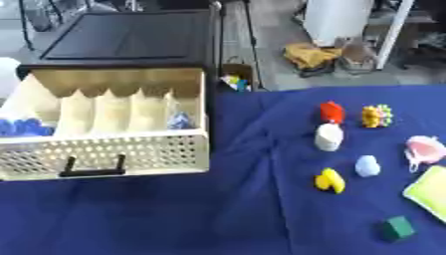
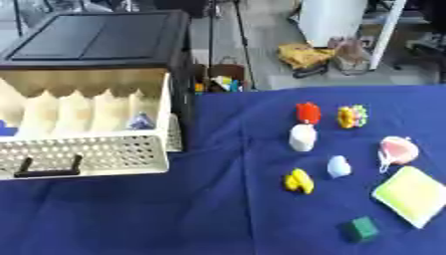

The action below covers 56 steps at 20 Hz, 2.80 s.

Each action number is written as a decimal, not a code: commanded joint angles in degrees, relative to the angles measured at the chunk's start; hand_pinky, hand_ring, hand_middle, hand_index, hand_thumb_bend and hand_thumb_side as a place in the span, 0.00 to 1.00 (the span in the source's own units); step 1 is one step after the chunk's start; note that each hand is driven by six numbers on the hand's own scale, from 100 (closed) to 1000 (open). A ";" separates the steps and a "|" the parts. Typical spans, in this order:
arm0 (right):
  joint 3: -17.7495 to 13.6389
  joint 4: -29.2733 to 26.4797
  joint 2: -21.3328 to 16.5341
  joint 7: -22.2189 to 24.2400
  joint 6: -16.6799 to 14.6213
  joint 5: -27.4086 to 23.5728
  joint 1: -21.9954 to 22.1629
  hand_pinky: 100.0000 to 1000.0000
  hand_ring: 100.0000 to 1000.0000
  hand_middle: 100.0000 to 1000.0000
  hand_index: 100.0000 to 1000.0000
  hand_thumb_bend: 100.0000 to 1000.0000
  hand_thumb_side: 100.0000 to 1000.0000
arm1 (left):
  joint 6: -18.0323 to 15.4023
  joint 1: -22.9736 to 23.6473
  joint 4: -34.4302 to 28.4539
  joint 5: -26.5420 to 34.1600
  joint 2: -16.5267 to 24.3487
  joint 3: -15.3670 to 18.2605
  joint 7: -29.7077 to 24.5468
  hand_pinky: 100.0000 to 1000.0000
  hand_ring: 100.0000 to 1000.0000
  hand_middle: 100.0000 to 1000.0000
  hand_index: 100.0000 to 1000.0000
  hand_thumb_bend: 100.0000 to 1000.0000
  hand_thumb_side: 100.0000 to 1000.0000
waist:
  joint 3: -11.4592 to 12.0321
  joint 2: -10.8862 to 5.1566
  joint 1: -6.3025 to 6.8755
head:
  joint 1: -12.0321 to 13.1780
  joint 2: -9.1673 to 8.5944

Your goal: Pick up objects from table and place into drawer.

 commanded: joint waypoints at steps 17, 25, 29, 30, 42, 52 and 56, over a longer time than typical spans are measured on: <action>-1.53 0.22 -14.37 7.19 9.35 1.57 0.54 0.73 0.83 0.80 0.88 0.26 1.00 | 0.61 0.37 -0.75 0.51 0.59 0.01 -1.23 0.61 0.78 0.70 0.88 0.43 1.00 | -0.31 -1.87 -0.20 | -4.20 3.51; 4.82 8.07 -25.68 14.17 16.34 7.35 -5.37 0.74 0.84 0.81 0.89 0.35 1.00 | 0.88 0.82 -0.75 0.74 0.89 -0.66 -1.80 0.60 0.78 0.70 0.88 0.43 1.00 | -0.40 -2.52 -0.29 | -5.69 4.32; 9.52 13.00 -30.60 17.66 19.49 10.57 -8.72 0.75 0.84 0.82 0.89 0.41 1.00 | 1.01 0.93 -0.75 1.11 1.02 -1.15 -2.18 0.60 0.78 0.70 0.88 0.42 1.00 | 0.09 -2.89 -0.33 | -6.26 4.54; 10.91 14.40 -31.33 18.55 19.69 11.21 -9.57 0.75 0.84 0.82 0.90 0.43 1.00 | 1.06 0.96 -0.75 1.24 1.11 -1.27 -2.30 0.60 0.78 0.70 0.88 0.42 1.00 | 0.25 -3.00 -0.37 | -6.40 4.58; 18.31 37.33 -28.28 46.96 12.18 14.63 -24.27 0.77 0.86 0.84 0.91 0.56 1.00 | 1.47 1.81 -0.75 1.84 1.50 -2.02 -3.26 0.59 0.77 0.69 0.88 0.42 1.00 | 1.08 -4.06 -0.65 | -7.01 5.32; 17.93 49.46 -25.51 55.78 8.49 21.54 -27.64 0.78 0.87 0.81 0.90 0.70 0.85 | 1.69 1.71 -0.75 1.85 1.32 -2.12 -3.41 0.59 0.77 0.69 0.88 0.42 1.00 | 1.31 -3.76 -0.74 | -7.43 4.63; 17.01 51.48 -25.93 59.22 8.33 21.77 -27.12 0.78 0.87 0.79 0.89 0.70 0.76 | 1.74 1.67 -0.75 1.77 1.25 -2.08 -3.31 0.59 0.77 0.68 0.88 0.42 1.00 | 1.17 -3.63 -0.77 | -7.32 4.54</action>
